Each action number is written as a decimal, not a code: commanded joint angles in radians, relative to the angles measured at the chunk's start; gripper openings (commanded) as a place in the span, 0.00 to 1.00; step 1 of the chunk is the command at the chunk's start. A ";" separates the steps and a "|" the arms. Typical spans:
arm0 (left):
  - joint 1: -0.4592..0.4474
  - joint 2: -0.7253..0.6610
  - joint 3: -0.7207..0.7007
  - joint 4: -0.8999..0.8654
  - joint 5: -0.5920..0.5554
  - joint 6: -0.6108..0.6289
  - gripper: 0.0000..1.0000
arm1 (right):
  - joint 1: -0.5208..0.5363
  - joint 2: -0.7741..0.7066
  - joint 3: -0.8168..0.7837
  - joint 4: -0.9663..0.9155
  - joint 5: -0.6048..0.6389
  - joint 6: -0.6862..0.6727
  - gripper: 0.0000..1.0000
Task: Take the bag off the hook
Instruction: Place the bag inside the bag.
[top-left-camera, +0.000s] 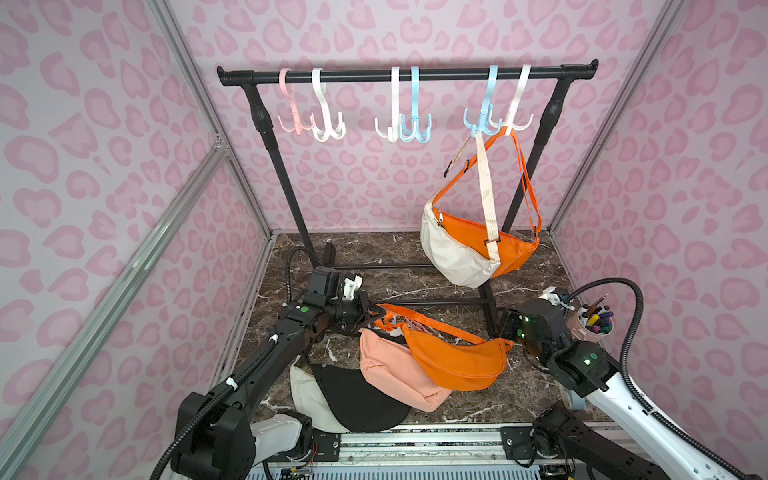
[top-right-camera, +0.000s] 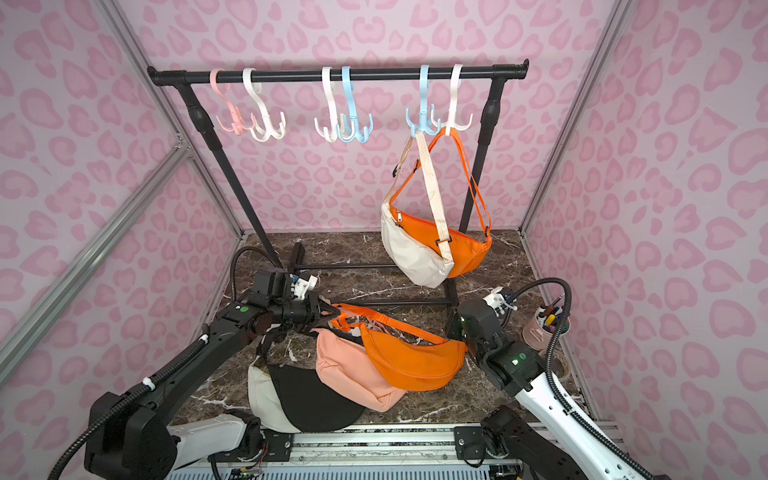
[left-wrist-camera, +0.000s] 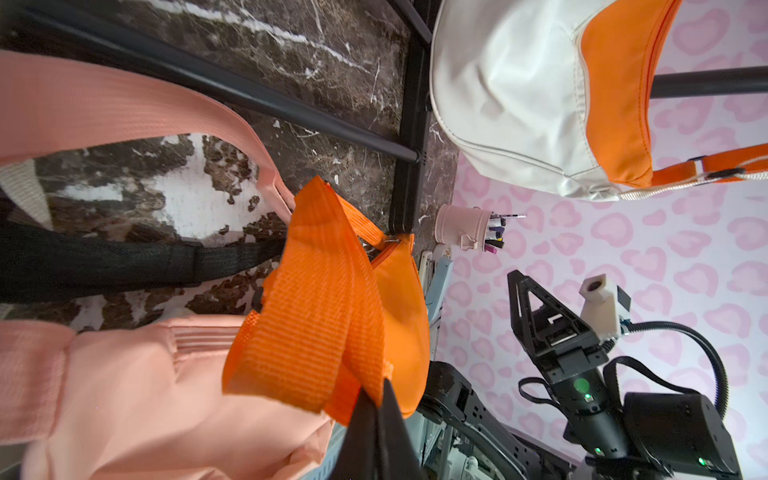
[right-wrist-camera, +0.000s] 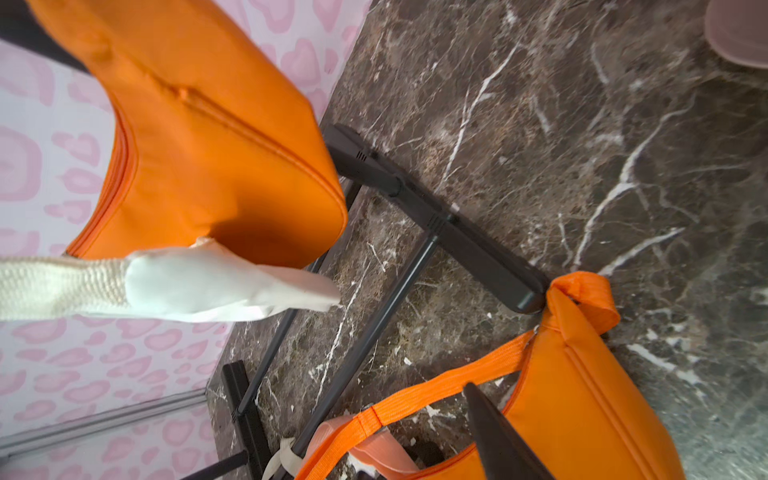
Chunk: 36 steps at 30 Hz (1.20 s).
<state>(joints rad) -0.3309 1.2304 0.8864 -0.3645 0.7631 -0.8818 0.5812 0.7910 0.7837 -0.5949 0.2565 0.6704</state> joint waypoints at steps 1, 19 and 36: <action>0.003 0.004 0.008 0.037 0.099 0.010 0.65 | 0.034 0.029 0.006 0.058 0.035 0.010 0.54; 0.028 -0.030 -0.005 -0.037 0.021 0.075 0.46 | 0.360 0.374 0.121 0.447 -0.157 -0.153 0.55; 0.071 -0.069 0.022 -0.092 0.002 0.097 0.53 | 0.447 0.810 0.289 0.593 -0.255 -0.121 0.06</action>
<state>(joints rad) -0.2749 1.1793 0.9016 -0.4419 0.7773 -0.8001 1.0317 1.5921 1.1004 -0.0422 -0.0021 0.5255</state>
